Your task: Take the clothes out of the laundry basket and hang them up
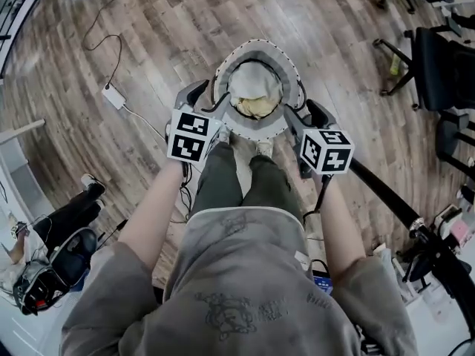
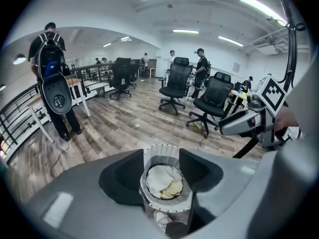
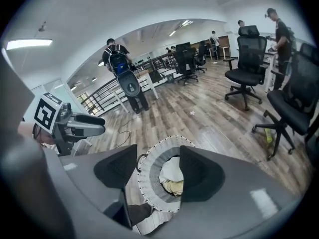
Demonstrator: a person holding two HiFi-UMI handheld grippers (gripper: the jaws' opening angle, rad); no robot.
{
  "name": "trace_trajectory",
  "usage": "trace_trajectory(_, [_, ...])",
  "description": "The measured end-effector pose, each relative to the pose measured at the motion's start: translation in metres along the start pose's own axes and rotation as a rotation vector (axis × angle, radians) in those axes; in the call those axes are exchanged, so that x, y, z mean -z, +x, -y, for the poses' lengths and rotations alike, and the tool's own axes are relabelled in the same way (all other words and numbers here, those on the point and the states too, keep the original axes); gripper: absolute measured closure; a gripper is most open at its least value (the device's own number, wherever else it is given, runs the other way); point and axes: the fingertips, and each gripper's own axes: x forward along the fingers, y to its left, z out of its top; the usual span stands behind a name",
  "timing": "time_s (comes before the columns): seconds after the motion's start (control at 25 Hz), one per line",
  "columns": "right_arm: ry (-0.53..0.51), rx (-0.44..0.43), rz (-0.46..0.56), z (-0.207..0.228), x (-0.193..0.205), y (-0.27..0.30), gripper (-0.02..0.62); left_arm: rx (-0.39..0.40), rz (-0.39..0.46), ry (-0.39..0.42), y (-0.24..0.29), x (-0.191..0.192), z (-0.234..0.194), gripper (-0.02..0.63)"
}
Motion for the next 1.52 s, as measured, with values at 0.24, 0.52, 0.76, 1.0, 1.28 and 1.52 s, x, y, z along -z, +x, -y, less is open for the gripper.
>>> trace_trajectory(0.24, [0.062, 0.042, -0.035, 0.019, 0.026, 0.049, 0.307, 0.055, -0.061, -0.016, 0.057, 0.030, -0.012, 0.383])
trace_trajectory(0.52, [0.079, 0.068, -0.078, 0.046, 0.059, 0.107, 0.301, 0.096, -0.115, -0.021, 0.120, 0.073, -0.015, 0.383])
trace_trajectory(0.76, [0.088, 0.101, -0.122, 0.067, 0.099, 0.158, 0.295, 0.113, -0.149, -0.044, 0.168, 0.107, -0.018, 0.383])
trace_trajectory(1.0, [0.146, 0.123, -0.138, 0.087, 0.137, 0.208, 0.291, 0.146, -0.177, -0.040, 0.219, 0.142, -0.016, 0.383])
trace_trajectory(1.28, [0.159, 0.166, -0.122, 0.113, 0.173, 0.260, 0.284, 0.019, -0.229, 0.168, 0.273, 0.181, -0.031, 0.365])
trace_trajectory(1.52, [0.164, 0.177, -0.155, 0.130, 0.200, 0.295, 0.276, 0.117, -0.215, -0.064, 0.309, 0.196, -0.012, 0.370])
